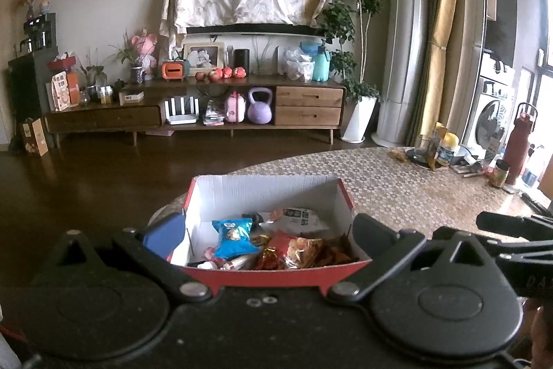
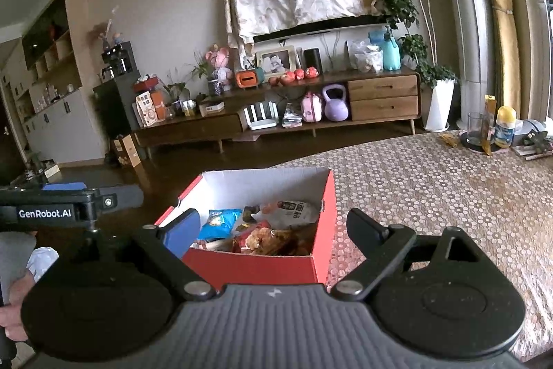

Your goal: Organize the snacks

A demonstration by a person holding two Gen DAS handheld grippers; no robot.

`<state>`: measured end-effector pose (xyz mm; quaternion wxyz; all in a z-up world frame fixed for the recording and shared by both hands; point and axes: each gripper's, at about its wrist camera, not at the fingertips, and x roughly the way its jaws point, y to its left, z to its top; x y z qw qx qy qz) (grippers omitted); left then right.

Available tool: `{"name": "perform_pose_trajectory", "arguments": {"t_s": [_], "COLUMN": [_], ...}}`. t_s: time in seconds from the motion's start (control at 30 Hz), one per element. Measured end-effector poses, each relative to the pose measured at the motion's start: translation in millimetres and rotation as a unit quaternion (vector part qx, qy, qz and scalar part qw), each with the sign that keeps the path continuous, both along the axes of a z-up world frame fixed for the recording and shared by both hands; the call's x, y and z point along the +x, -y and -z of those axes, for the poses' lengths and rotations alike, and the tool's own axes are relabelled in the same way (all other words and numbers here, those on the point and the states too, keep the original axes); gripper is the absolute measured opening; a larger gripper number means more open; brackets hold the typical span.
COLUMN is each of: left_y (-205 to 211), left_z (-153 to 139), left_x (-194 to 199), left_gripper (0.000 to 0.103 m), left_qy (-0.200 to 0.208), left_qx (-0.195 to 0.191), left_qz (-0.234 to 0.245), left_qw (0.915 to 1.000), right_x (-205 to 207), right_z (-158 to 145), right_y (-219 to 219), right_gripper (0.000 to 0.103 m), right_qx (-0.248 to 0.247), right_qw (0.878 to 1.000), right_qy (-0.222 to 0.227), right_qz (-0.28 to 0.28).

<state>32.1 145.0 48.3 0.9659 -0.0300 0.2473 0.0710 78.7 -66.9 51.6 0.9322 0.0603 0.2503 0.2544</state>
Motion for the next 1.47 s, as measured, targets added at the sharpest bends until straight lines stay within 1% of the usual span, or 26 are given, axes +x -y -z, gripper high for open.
{"name": "perform_pose_trajectory", "arguments": {"t_s": [1.47], "left_y": [-2], "left_z": [10], "left_x": [-7], "left_gripper": [0.103], "left_qy": [-0.012], "left_qx": [-0.005], "left_qz": [-0.007], "left_qw": [0.9999], "right_x": [0], "right_z": [12], "right_y": [0], "right_gripper": [0.092], "right_qx": [-0.004], "right_qw": [1.000], "right_qy": [-0.021], "right_qz": [0.008]}}
